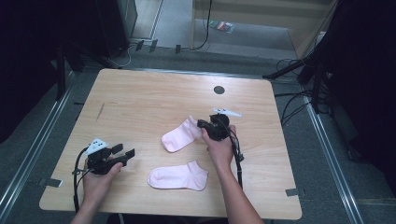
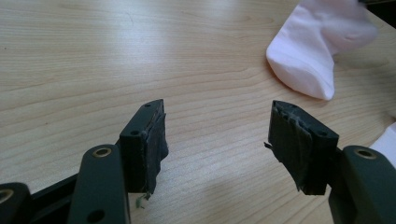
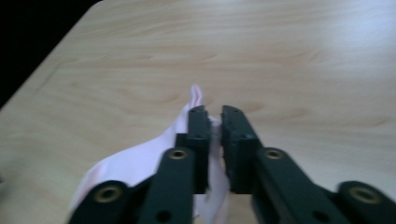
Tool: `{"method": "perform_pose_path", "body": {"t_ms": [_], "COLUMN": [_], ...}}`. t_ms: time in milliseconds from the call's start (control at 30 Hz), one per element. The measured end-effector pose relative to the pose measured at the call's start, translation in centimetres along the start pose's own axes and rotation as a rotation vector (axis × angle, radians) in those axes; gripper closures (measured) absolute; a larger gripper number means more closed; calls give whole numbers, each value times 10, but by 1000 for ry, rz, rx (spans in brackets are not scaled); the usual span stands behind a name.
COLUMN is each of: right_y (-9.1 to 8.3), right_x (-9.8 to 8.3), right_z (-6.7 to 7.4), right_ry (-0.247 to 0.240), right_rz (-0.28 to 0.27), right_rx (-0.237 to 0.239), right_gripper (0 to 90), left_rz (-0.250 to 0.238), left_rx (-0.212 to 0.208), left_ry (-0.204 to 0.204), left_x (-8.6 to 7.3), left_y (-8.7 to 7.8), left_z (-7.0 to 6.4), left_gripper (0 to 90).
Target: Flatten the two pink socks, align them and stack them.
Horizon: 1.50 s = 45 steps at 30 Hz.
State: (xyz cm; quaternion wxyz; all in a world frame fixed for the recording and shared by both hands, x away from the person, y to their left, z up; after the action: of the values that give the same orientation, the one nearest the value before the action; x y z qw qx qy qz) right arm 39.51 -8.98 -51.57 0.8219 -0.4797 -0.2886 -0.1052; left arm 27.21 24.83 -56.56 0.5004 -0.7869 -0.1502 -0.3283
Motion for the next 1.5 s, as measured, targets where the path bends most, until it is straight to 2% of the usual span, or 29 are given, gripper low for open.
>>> {"method": "perform_pose_path", "body": {"t_ms": [33,67,100,133,167,233,267,300,333,367,467,533,567,600,633,667,733,833,967,1033,1067,1200,1233,1267,1300,1367,1467,1500], "right_y": [0,1,2,3,4,5,9,9,13,13,14,14,14,15,17,18,25,29,35,38,42,46,49,50,50,52,51,49], "right_x": [0,4,8,10,10,8,3,3,-1,-1,-2,-1,0,1,2,2,4,5,5,4,3,1,0,-1,-1,-3,-5,-6], "right_z": [0,-6,-13,-16,-23,-25,-26,-26,-27,-27,-29,-30,-30,-30,-29,-30,-31,-33,-33,-33,-32,-31,-29,-27,-27,-24,-22,-22], "right_ry": [0,-7,-33,-39,-22,-21,-44,-44,-63,-63,-68,-63,-64,-71,-84,-92,-129,-142,-163,-177,-194,-214,-232,-242,-242,-279,-297,-302], "right_rz": [0,-18,-58,-67,-55,-45,-20,-20,6,6,-5,-14,-13,-7,-1,6,24,22,22,28,49,60,66,77,77,94,107,111], "right_rx": [0,-31,-87,-106,-106,-98,-103,-103,-117,-117,-122,-119,-120,-121,-124,-129,-155,-149,-149,-150,-153,-150,-147,-151,-151,-177,-184,-195], "right_gripper": [789,724,671,668,649,648,648,648,640,640,624,624,622,621,621,624,616,600,546,539,531,529,533,541,541,563,624,698], "left_rz": [0,0,-3,-3,0,-5,-6,-8,3,3,40,63,76,98,107,111,121,126,156,171,181,222,227,247,247,265,287,291], "left_rx": [0,-4,-5,-8,-8,-12,-23,-24,-42,-42,-81,-87,-79,-39,-21,-22,8,6,36,51,60,85,92,115,115,133,139,138], "left_ry": [0,-3,-1,5,10,10,16,25,52,52,87,93,95,93,85,67,39,36,63,56,52,61,69,104,104,135,156,154], "left_x": [0,0,0,0,1,3,6,8,16,16,29,35,38,41,43,45,52,56,62,63,63,62,61,59,59,58,55,54], "left_y": [0,0,-1,-1,-2,-3,-4,-4,-3,-3,6,16,21,28,31,36,46,52,60,63,65,72,73,76,76,78,81,82], "left_z": [0,0,0,-1,-2,-5,-8,-12,-22,-22,-37,-46,-51,-55,-57,-60,-68,-75,-83,-84,-84,-87,-87,-91,-91,-93,-94,-94], "left_gripper": [374,374,385,392,408,420,448,448,491,506,534,547,548,543,535,527,500,519,546,550,551,551,557,574,594,627,695,747]}}
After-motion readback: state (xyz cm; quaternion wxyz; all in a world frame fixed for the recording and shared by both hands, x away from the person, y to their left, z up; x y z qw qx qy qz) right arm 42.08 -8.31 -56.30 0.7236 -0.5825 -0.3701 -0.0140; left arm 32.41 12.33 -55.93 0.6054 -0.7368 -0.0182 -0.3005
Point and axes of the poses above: each handheld gripper's, and its own axes: y roughly forward along the jaws, x roughly out of its top, z roughly to its left, the point moved 3 cm from there along y, roughly forward along the jaws, and after that the axes turned 14 degrees about z, right-handed, at the moved point
